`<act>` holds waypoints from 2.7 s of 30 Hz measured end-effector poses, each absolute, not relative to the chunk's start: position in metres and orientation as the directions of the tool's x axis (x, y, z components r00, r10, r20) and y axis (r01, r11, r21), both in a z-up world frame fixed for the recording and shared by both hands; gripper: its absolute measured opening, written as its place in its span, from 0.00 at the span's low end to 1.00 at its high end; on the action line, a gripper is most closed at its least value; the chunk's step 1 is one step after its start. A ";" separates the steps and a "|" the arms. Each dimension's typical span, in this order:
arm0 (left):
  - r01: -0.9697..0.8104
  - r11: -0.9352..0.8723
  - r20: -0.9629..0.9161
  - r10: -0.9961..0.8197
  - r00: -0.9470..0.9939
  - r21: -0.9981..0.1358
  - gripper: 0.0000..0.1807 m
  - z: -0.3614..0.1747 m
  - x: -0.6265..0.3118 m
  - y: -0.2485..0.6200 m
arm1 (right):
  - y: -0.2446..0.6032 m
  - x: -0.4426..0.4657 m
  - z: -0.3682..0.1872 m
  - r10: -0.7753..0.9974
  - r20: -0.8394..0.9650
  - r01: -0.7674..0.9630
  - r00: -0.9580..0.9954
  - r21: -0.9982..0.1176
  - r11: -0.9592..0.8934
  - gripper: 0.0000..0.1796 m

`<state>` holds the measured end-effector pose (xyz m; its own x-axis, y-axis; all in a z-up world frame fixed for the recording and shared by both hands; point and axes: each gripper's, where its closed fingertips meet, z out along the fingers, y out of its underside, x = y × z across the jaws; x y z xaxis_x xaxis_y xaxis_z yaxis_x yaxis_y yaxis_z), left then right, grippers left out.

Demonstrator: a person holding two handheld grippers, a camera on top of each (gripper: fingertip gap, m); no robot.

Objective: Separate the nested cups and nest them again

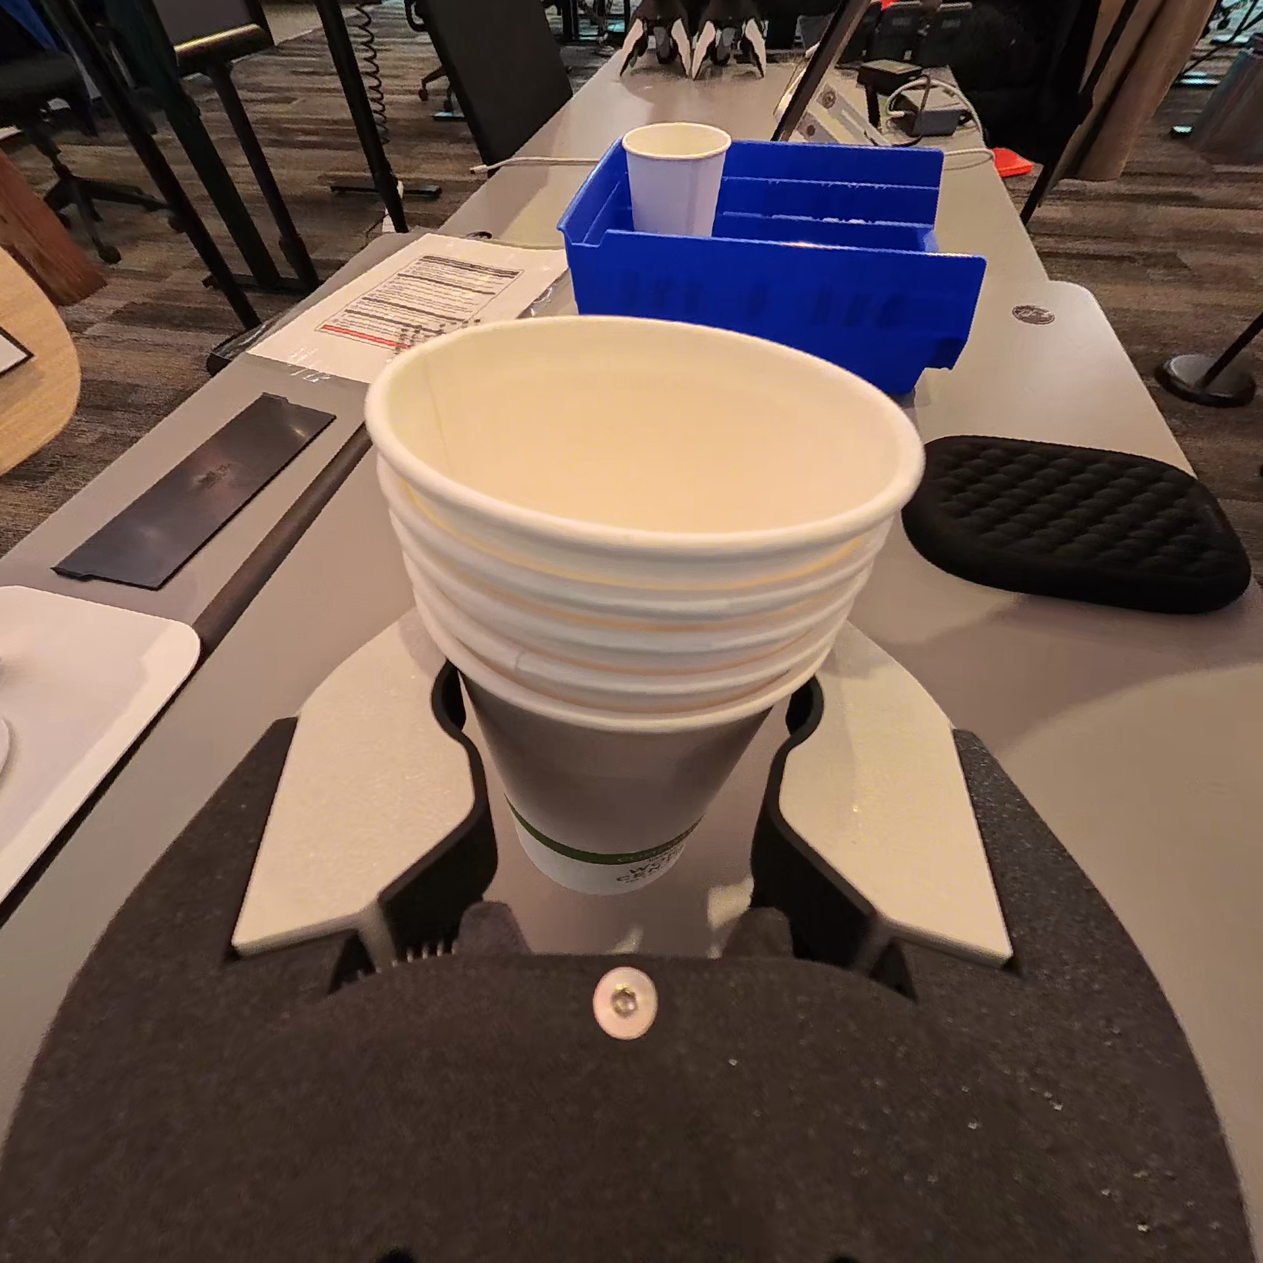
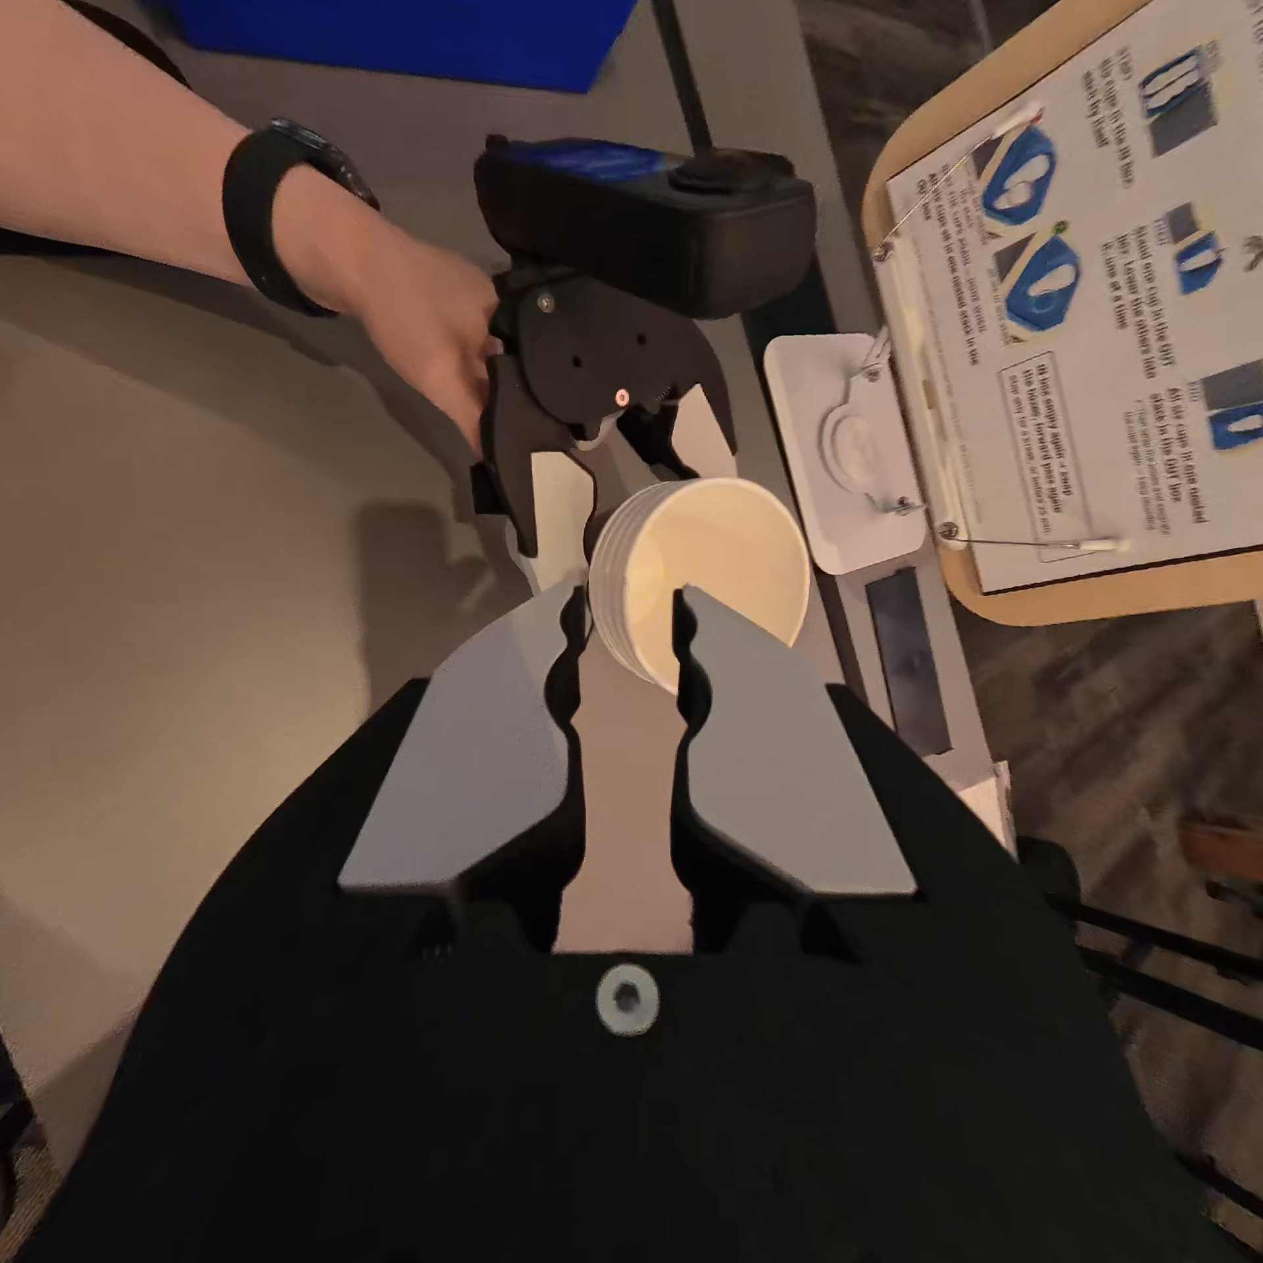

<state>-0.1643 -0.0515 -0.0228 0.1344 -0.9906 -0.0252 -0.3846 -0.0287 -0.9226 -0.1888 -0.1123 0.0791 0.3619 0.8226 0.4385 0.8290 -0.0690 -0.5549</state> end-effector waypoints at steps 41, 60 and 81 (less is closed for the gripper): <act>-0.426 0.013 -0.065 -0.992 0.108 -0.904 0.52 -0.026 -0.161 -0.059 | -0.099 -0.176 0.078 0.884 0.320 0.847 0.342 -0.513 -0.142 0.01; -0.416 0.017 -0.064 -0.993 0.101 -0.909 0.52 -0.020 -0.163 -0.061 | -0.071 0.112 0.139 0.394 0.462 0.600 0.795 -0.498 -0.626 0.01; -0.441 -0.003 -0.051 -0.993 0.110 -0.897 0.52 -0.033 -0.164 -0.053 | -0.045 0.200 -0.042 0.369 0.370 0.481 0.853 -0.282 -0.830 0.02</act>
<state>-0.1635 -0.0534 -0.0331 0.1099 -0.9927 -0.0506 -0.4412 -0.0031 -0.8974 0.2001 -0.0451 -0.0416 0.8526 0.3689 0.3701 0.4813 -0.8301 -0.2816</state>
